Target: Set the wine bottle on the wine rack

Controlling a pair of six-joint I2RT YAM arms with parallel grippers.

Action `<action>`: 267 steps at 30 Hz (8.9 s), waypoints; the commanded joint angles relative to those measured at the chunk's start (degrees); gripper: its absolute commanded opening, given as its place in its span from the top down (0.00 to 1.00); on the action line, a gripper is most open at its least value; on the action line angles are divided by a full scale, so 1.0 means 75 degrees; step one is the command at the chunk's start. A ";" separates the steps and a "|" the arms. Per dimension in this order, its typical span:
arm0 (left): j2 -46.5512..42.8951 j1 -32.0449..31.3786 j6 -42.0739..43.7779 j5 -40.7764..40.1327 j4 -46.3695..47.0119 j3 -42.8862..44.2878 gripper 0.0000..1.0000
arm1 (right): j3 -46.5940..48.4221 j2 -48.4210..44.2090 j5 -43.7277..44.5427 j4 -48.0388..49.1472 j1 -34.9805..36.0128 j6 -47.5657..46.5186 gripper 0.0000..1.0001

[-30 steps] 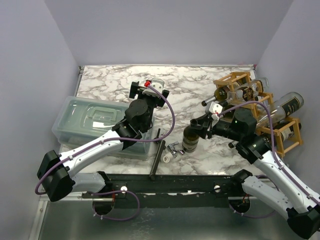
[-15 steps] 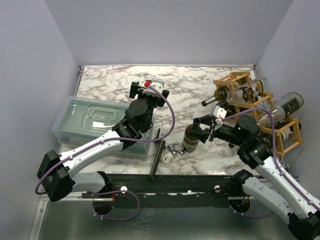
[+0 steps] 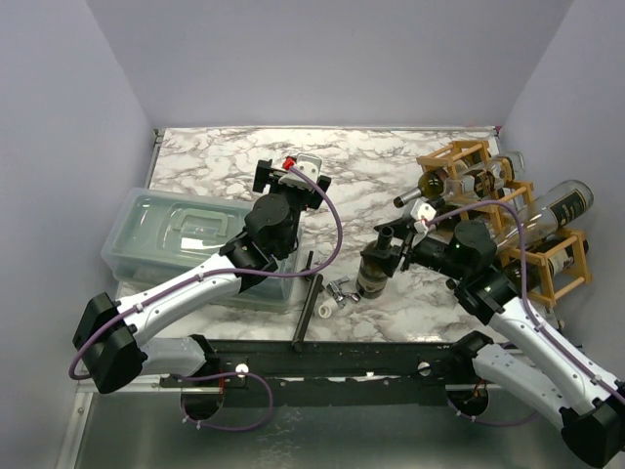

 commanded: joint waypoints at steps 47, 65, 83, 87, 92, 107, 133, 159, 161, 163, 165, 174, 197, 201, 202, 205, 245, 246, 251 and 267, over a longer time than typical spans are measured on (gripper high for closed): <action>0.0172 -0.0023 -0.0229 0.0131 -0.0336 0.0198 0.09 | 0.4877 0.1189 0.2369 -0.7306 0.0658 -0.6553 1.00; 0.0071 -0.0046 -0.0246 0.0099 -0.0349 0.0198 0.09 | 0.5803 0.2496 0.5104 -0.8373 0.2023 -0.6886 1.00; 0.0077 -0.0141 -0.0272 0.0099 -0.0386 0.0222 0.09 | 0.4727 0.2580 0.6849 -0.8161 0.2190 -0.7565 1.00; 0.0049 -0.0160 -0.0255 0.0097 -0.0385 0.0222 0.09 | 0.4329 0.2543 0.7035 -0.7951 0.2181 -0.7695 1.00; -0.0007 -0.0186 -0.0282 0.0108 -0.0386 0.0231 0.09 | 0.3746 0.2566 0.7441 -0.7561 0.2186 -0.7983 1.00; -0.0478 -0.0233 -0.0304 0.0107 -0.0386 0.0222 0.09 | 0.2258 0.2397 0.8154 -0.5990 0.2029 -0.9616 1.00; -0.0760 -0.0237 -0.0411 0.0143 -0.0386 0.0198 0.09 | 0.1381 0.2109 0.6416 -0.4314 -0.0015 -1.1798 1.00; -0.0736 -0.0245 -0.0428 0.0187 -0.0386 0.0186 0.09 | 0.0415 0.1227 0.6158 -0.3268 -0.0768 -1.1899 0.82; -0.0747 -0.0245 -0.0419 0.0167 -0.0386 0.0197 0.09 | 0.0333 0.1065 0.6087 -0.3112 -0.0981 -1.1822 0.82; -0.0757 -0.0248 -0.0422 0.0164 -0.0386 0.0191 0.09 | 0.0276 0.0945 0.6004 -0.3202 -0.1058 -1.1713 0.81; -0.0773 -0.0245 -0.0445 0.0181 -0.0387 0.0194 0.09 | 0.0134 0.0944 0.6070 -0.3299 -0.1091 -1.1711 0.78; -0.0836 -0.0266 -0.0434 0.0170 -0.0386 0.0198 0.09 | -0.0225 0.0926 0.6390 -0.2903 -0.1462 -1.1510 0.74; -0.0774 -0.0339 -0.0432 0.0170 -0.0386 0.0186 0.09 | -0.0837 0.0355 0.6154 -0.3101 -0.1763 -1.1187 0.30; -0.0703 -0.0340 -0.0434 0.0187 -0.0397 0.0194 0.09 | -0.0876 0.0095 0.5725 -0.3291 -0.1741 -1.1224 0.22; -0.0702 -0.0339 -0.0434 0.0186 -0.0397 0.0198 0.09 | -0.0913 0.0031 0.5632 -0.3267 -0.1702 -1.1199 0.20; -0.0691 -0.0339 -0.0390 0.0180 -0.0387 0.0198 0.09 | -0.0922 -0.0166 0.5376 -0.3332 -0.1536 -1.1060 0.11; -0.0426 -0.0345 -0.0254 -0.0692 -0.1199 0.1156 0.05 | 0.3074 -0.0811 0.3907 -0.1437 -0.0292 -0.0942 0.00; -0.0492 -0.0339 -0.0408 -0.0768 -0.1495 0.1307 0.05 | 0.3346 -0.0672 0.3931 -0.1633 -0.0288 -0.0561 0.00; -0.1167 -0.0332 -0.1548 -0.0782 -0.3004 0.1938 0.02 | 0.3914 -0.0618 0.5320 -0.1593 -0.0294 0.1243 0.00; -0.3025 -0.0327 -0.2440 -0.1133 -0.4904 0.3123 0.01 | 0.4480 -0.1384 0.6518 -0.1098 -0.0291 0.1323 0.00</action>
